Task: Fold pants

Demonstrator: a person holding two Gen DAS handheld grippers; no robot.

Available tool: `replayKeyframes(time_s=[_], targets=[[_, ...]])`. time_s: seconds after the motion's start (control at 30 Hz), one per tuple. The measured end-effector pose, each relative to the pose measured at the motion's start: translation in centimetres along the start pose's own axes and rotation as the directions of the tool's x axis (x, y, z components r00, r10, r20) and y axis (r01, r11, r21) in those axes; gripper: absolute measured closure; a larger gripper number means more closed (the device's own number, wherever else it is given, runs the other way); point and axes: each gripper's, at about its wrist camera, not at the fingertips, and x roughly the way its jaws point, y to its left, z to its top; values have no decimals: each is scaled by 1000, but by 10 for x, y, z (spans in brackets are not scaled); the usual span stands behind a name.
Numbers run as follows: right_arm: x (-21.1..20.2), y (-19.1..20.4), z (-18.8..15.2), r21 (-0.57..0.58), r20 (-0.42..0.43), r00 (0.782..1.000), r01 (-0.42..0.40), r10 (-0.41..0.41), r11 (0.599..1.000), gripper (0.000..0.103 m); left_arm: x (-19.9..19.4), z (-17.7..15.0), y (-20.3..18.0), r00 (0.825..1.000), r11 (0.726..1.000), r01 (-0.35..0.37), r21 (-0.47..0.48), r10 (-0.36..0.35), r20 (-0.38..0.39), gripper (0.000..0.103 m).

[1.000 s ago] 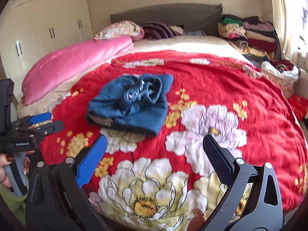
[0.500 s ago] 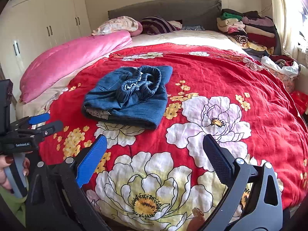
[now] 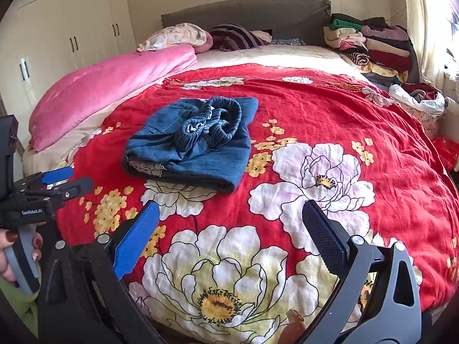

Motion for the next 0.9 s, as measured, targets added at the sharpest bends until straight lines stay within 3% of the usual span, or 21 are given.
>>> replayKeyframes(time_s=[0.9], targets=[[0, 2, -1, -3, -1, 1000, 2, -2, 1000, 9, -1, 0, 1, 1000, 1000, -18, -8, 18, -4, 4]])
